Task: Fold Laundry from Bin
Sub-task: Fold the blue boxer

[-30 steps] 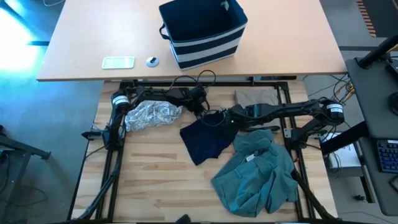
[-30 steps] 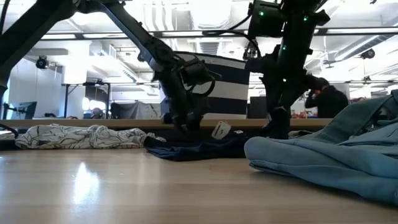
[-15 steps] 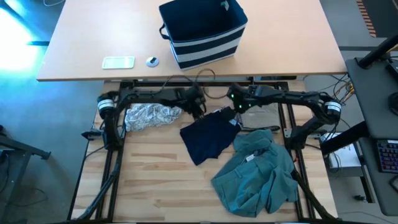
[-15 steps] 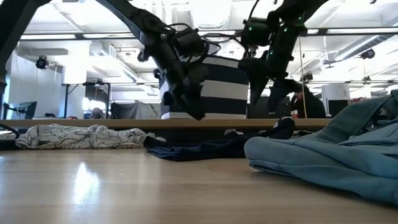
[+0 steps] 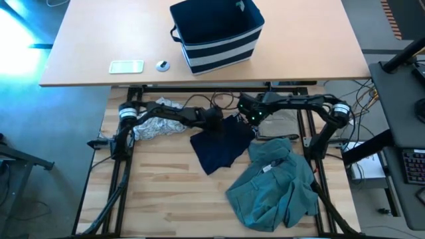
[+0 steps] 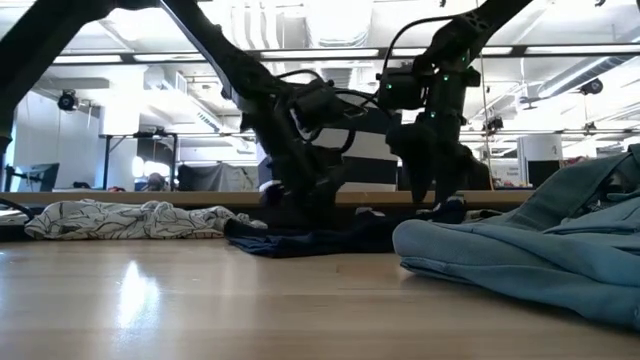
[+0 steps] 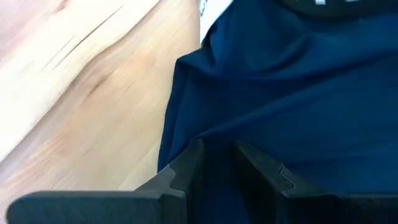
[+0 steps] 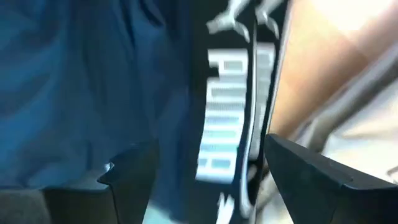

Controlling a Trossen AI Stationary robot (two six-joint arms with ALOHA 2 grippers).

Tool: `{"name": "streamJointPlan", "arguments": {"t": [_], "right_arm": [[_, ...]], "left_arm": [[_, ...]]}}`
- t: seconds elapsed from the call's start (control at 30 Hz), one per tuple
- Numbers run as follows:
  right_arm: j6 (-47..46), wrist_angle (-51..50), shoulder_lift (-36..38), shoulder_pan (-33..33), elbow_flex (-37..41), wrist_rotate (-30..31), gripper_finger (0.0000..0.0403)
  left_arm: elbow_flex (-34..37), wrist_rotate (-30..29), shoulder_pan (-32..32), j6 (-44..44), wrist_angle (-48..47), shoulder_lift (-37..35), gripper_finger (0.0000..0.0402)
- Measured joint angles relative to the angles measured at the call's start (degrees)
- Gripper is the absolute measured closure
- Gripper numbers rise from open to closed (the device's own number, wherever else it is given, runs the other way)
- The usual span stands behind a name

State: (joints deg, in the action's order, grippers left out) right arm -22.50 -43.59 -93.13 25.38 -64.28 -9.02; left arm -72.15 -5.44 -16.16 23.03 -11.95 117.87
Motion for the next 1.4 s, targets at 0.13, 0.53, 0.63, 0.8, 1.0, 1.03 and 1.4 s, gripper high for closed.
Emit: {"name": "streamJointPlan", "arguments": {"t": [0.13,0.53,0.63,0.8,1.0,1.03,1.4], "right_arm": [[0.0,0.15,1.76,-0.14,-0.08,0.49,0.0117],[-0.48,7.55,3.61,-6.15,-0.17,-0.13,0.0117],[-0.97,11.62,3.61,-8.7,-0.17,-0.53,0.0117],[-6.06,18.3,1.54,-8.24,-0.17,0.01,0.0117],[-4.82,21.39,-3.21,-5.19,-1.37,0.18,0.0117],[-3.7,21.31,-4.14,-4.89,-1.86,0.23,0.0117],[2.81,19.49,-13.56,-1.83,-10.71,6.79,0.0117]], "left_arm": [[1.31,-3.08,1.38,1.69,-8.11,-2.37,0.0324],[7.73,-9.97,8.84,13.5,-14.93,-15.76,0.0324],[9.79,-13.76,8.56,15.03,-14.54,-17.45,0.0324],[14.41,-14.59,7.94,14.63,-9.83,-16.47,0.0324],[16.62,-16.74,5.7,12.96,-3.53,-12.53,0.0324],[16.49,-17.78,5.0,12.81,-3.58,-12.24,0.0324],[6.42,-19.13,1.28,8.27,-19.95,-15.62,0.0324]]}}
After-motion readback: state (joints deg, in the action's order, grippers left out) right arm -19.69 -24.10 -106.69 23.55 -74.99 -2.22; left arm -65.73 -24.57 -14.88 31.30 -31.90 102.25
